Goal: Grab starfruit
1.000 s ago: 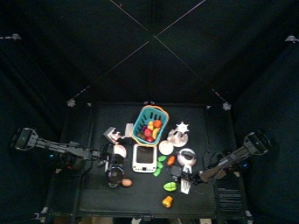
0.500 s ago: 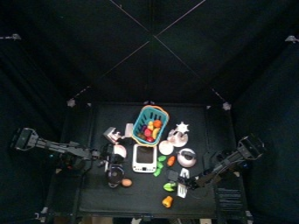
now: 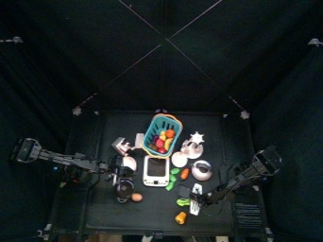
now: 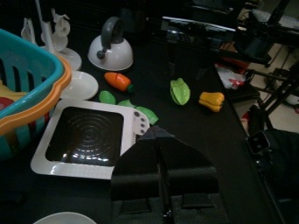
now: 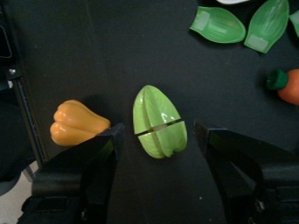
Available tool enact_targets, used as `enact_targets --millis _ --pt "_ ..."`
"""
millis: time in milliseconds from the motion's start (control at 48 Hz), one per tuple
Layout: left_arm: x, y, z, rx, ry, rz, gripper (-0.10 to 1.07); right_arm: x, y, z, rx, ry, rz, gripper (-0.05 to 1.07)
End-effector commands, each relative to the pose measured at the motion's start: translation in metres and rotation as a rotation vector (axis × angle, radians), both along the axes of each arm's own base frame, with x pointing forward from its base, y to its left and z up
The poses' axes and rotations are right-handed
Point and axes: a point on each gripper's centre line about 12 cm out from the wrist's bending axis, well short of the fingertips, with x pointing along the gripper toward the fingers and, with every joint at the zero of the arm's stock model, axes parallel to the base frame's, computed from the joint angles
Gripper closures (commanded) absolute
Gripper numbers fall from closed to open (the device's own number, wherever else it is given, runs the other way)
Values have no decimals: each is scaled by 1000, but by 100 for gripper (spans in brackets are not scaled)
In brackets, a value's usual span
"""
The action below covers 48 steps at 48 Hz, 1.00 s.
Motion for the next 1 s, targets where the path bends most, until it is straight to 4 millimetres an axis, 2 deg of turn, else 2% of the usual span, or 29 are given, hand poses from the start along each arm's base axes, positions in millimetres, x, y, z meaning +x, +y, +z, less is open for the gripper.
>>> enact_targets --millis 0,583,979 --pt "3 0 4 0 -14 1 99 7 5 7 15 -26 11 4" --pt "-1 1 -3 1 21 1 99 12 1 -28 -20 43 12 3" --pt "-1 0 -4 1 30 -2 99 15 -11 -44 -36 82 -23 7"
